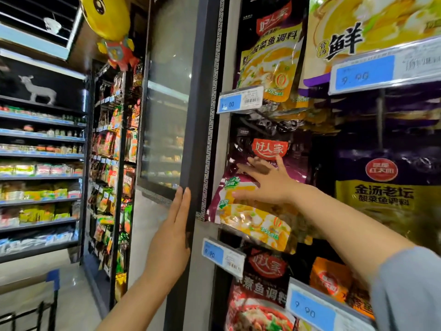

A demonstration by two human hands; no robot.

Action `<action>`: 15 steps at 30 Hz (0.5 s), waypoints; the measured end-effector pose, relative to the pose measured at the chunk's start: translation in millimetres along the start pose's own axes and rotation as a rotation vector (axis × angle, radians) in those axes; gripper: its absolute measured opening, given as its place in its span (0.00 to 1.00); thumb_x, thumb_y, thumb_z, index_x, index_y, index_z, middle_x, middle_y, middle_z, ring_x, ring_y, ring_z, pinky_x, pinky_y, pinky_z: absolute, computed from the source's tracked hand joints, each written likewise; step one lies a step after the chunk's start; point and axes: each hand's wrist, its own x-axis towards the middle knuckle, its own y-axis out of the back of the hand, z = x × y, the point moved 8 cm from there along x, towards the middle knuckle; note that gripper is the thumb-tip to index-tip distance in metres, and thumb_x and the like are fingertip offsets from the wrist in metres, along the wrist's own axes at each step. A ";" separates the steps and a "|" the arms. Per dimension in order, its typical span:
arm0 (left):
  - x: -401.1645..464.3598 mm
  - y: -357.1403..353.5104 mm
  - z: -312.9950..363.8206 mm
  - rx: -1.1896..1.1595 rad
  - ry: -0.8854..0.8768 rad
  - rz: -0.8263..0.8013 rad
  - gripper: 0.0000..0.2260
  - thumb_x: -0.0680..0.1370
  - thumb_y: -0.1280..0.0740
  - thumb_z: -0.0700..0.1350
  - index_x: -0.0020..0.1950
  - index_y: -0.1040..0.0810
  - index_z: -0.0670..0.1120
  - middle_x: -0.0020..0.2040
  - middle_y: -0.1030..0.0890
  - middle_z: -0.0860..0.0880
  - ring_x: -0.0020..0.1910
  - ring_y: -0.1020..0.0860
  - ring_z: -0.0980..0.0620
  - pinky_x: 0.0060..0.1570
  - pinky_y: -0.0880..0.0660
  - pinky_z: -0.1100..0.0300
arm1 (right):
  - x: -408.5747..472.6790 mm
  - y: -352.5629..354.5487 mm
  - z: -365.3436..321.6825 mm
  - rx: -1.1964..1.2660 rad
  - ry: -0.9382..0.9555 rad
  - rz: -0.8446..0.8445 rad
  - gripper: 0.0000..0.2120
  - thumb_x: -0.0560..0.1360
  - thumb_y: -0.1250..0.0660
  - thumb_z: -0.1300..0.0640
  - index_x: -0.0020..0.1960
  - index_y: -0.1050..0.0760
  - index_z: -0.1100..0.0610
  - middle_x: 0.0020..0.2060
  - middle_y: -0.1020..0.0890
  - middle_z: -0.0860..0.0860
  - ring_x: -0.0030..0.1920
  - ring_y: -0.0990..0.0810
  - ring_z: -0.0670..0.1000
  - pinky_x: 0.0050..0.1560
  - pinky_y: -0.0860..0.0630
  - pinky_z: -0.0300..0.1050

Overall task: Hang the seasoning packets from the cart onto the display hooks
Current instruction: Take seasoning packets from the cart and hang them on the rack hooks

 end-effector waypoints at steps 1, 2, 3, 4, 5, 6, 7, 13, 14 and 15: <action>-0.1 -0.1 -1.1 -0.009 0.006 0.010 0.48 0.74 0.34 0.32 0.73 0.66 0.62 0.75 0.63 0.64 0.55 0.24 0.51 0.34 0.26 0.63 | -3.7 0.9 1.4 -0.015 0.031 -0.001 0.47 0.62 0.52 0.20 0.75 0.58 0.38 0.77 0.59 0.47 0.75 0.64 0.48 0.68 0.75 0.60; 0.1 -0.3 -1.6 -0.013 0.005 0.020 0.48 0.74 0.34 0.32 0.73 0.65 0.62 0.75 0.63 0.64 0.56 0.24 0.51 0.34 0.26 0.63 | -6.9 0.9 2.6 -0.051 0.057 0.002 0.48 0.60 0.51 0.19 0.75 0.58 0.37 0.77 0.59 0.47 0.75 0.64 0.48 0.69 0.74 0.61; 0.1 -0.3 -1.3 -0.010 -0.001 0.028 0.48 0.74 0.34 0.32 0.73 0.65 0.61 0.75 0.63 0.64 0.56 0.25 0.51 0.35 0.26 0.64 | -9.1 0.4 3.5 -0.100 0.072 0.009 0.49 0.59 0.52 0.19 0.75 0.58 0.38 0.77 0.59 0.48 0.75 0.64 0.48 0.69 0.73 0.61; 0.1 -0.2 -0.2 -0.002 -0.009 0.036 0.47 0.74 0.33 0.32 0.74 0.65 0.61 0.75 0.63 0.64 0.57 0.25 0.51 0.37 0.26 0.64 | -9.9 -0.7 4.1 -0.152 0.071 0.013 0.50 0.59 0.53 0.19 0.76 0.57 0.38 0.77 0.59 0.48 0.75 0.64 0.49 0.69 0.73 0.62; -0.1 0.6 1.1 0.009 -0.014 0.041 0.47 0.74 0.33 0.32 0.74 0.64 0.60 0.75 0.63 0.64 0.60 0.26 0.50 0.40 0.24 0.62 | -9.7 -2.3 4.5 -0.196 0.051 0.012 0.50 0.60 0.53 0.18 0.76 0.57 0.39 0.77 0.59 0.49 0.76 0.64 0.49 0.69 0.73 0.63; -0.4 1.7 1.8 0.024 -0.017 0.042 0.46 0.75 0.33 0.32 0.74 0.64 0.60 0.76 0.62 0.63 0.63 0.28 0.50 0.45 0.23 0.61 | -8.1 -4.6 4.6 -0.226 0.017 0.006 0.49 0.61 0.54 0.18 0.76 0.57 0.40 0.77 0.59 0.50 0.76 0.64 0.50 0.68 0.73 0.63; -1.6 4.1 2.4 0.038 -0.020 0.043 0.46 0.75 0.33 0.33 0.74 0.63 0.60 0.76 0.61 0.61 0.66 0.30 0.50 0.50 0.24 0.59 | -5.9 -6.3 3.8 -0.249 -0.020 0.002 0.49 0.62 0.53 0.18 0.76 0.56 0.40 0.77 0.59 0.50 0.76 0.64 0.50 0.68 0.74 0.63; -37.6 30.0 -4.4 0.156 -0.036 0.037 0.37 0.78 0.34 0.45 0.74 0.58 0.60 0.76 0.55 0.58 0.74 0.47 0.56 0.69 0.42 0.59 | 6.5 -7.0 13.9 -0.190 -0.170 -0.096 0.50 0.63 0.52 0.19 0.77 0.56 0.43 0.77 0.58 0.51 0.76 0.63 0.51 0.67 0.74 0.62; -46.7 36.4 -2.5 0.162 -0.042 0.031 0.36 0.78 0.35 0.47 0.74 0.58 0.61 0.74 0.57 0.60 0.73 0.51 0.60 0.68 0.48 0.60 | 5.8 -6.3 16.2 -0.181 -0.185 -0.113 0.50 0.63 0.51 0.19 0.77 0.57 0.44 0.77 0.58 0.51 0.76 0.63 0.51 0.67 0.74 0.62; -55.5 43.0 0.8 0.173 -0.048 0.019 0.35 0.78 0.35 0.48 0.74 0.58 0.61 0.74 0.58 0.61 0.70 0.53 0.63 0.67 0.51 0.62 | 4.2 -5.1 17.7 -0.165 -0.194 -0.122 0.49 0.64 0.51 0.20 0.77 0.57 0.44 0.77 0.58 0.51 0.76 0.63 0.51 0.68 0.74 0.61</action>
